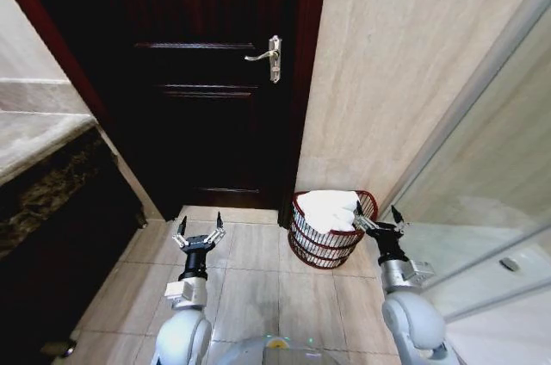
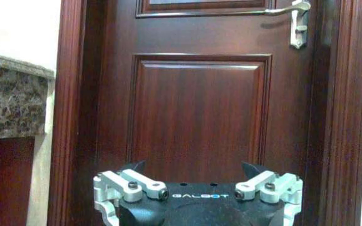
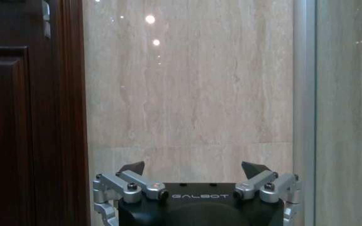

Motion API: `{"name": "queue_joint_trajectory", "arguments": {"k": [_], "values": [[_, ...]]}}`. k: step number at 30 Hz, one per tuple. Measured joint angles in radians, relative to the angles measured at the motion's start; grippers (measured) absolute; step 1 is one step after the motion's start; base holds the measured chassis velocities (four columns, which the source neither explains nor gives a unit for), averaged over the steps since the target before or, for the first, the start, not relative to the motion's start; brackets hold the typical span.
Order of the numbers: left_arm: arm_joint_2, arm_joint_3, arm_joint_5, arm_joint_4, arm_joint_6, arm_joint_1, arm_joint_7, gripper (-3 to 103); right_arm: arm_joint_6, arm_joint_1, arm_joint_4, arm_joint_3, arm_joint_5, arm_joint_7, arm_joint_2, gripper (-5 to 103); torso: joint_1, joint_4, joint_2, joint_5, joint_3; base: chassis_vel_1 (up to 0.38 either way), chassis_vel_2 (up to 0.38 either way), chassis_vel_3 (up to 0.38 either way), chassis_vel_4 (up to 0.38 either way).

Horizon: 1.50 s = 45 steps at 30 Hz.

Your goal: Discard the used towel into the hamper.

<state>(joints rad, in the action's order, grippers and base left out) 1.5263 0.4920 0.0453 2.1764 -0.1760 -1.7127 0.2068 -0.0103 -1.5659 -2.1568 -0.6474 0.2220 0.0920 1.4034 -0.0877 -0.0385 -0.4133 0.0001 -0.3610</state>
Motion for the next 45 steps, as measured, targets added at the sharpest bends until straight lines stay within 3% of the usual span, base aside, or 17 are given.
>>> {"name": "queue_joint_trajectory", "arguments": {"k": [6,16,27,36,45], "values": [[-0.014,0.004,-0.009,0.016,0.027,-0.005,-0.023,100,0.032,-0.009,0.015,-0.024,-0.040,-0.037,0.029,100,0.000,0.0001,0.000,-0.0001,0.000,0.000,0.000,0.000,0.000],[-0.019,-0.008,-0.017,0.055,0.068,-0.008,-0.041,100,0.021,-0.023,-0.028,-0.017,-0.039,-0.037,0.055,100,-0.004,0.0002,-0.009,-0.0002,-0.005,0.000,0.000,0.000,0.000],[-0.027,0.021,-0.048,0.113,0.143,-0.029,-0.007,100,0.003,-0.038,-0.076,-0.024,-0.045,-0.040,0.055,100,-0.024,0.0001,-0.062,-0.0001,-0.037,0.000,0.000,0.000,0.000],[-0.016,0.050,-0.032,0.139,0.156,-0.041,0.035,100,-0.009,-0.048,-0.096,-0.040,-0.034,-0.042,0.032,100,-0.040,0.0001,-0.101,-0.0001,-0.061,0.000,0.000,0.000,0.000],[-0.022,0.094,-0.011,0.179,0.173,-0.058,0.032,100,-0.039,-0.063,-0.128,-0.053,-0.030,-0.046,0.025,100,-0.056,0.0001,-0.140,-0.0001,-0.084,0.000,0.000,0.000,0.000]]}}
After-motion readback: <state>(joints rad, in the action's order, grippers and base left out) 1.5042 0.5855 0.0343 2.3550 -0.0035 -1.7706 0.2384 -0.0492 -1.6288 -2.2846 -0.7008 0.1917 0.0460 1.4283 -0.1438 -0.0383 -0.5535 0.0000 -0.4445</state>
